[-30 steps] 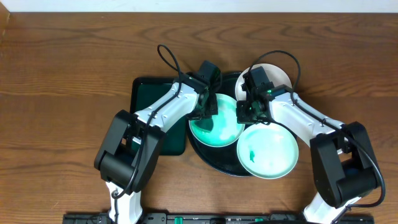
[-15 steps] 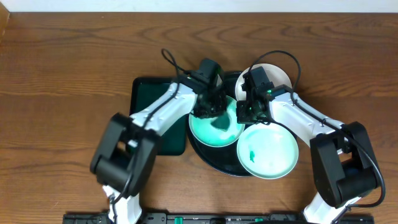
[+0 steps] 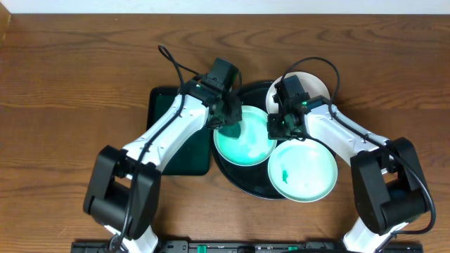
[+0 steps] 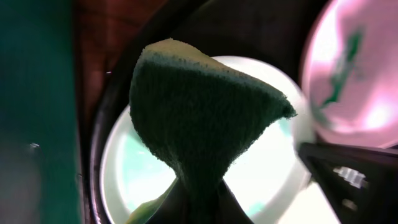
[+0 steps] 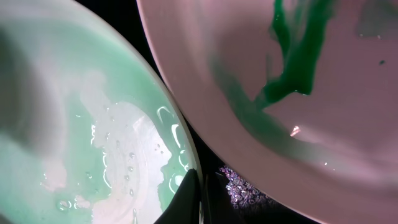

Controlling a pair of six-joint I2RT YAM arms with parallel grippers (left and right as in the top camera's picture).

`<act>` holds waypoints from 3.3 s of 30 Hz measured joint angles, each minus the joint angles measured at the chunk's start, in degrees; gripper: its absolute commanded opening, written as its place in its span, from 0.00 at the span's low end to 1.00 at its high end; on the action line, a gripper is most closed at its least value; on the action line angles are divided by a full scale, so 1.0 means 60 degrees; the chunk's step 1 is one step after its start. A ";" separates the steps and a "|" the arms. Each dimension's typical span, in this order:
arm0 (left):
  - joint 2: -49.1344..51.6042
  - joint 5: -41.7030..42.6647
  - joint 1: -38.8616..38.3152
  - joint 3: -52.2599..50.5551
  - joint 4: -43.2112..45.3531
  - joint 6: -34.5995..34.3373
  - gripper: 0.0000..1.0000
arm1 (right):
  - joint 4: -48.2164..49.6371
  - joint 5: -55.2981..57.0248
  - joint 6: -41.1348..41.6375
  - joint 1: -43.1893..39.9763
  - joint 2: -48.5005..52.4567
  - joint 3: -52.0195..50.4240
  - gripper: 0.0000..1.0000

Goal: Clean dirty plates on tray and stack at the side

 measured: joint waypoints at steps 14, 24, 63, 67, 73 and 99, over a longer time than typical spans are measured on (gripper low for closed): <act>0.1049 -0.0095 -0.0321 -0.0492 0.0346 0.0011 0.07 | 0.0011 -0.0011 0.0000 0.0000 0.0000 0.0000 0.01; 0.0965 0.2208 -0.0441 -0.0506 0.1024 0.0095 0.07 | 0.0011 -0.0011 0.0000 0.0000 0.0000 0.0000 0.01; -0.1504 -0.2098 0.2918 -0.2707 -0.0379 0.2055 0.49 | 0.0007 -0.0149 0.0087 0.0000 0.0000 -0.0004 0.26; -0.1504 -0.2171 0.2918 -0.2703 -0.0244 0.2040 0.55 | 0.0171 -0.0069 0.0098 0.0004 0.0000 -0.0164 0.24; -0.1585 -0.2058 0.2918 -0.2025 -0.0612 0.2011 0.60 | 0.0543 -0.0007 0.0102 0.0000 -0.0066 -0.0437 0.19; -0.5366 -0.1916 0.4087 -0.0849 -0.0980 0.1861 0.79 | -0.1483 -0.0998 0.0401 -0.0109 -0.0157 0.0907 0.01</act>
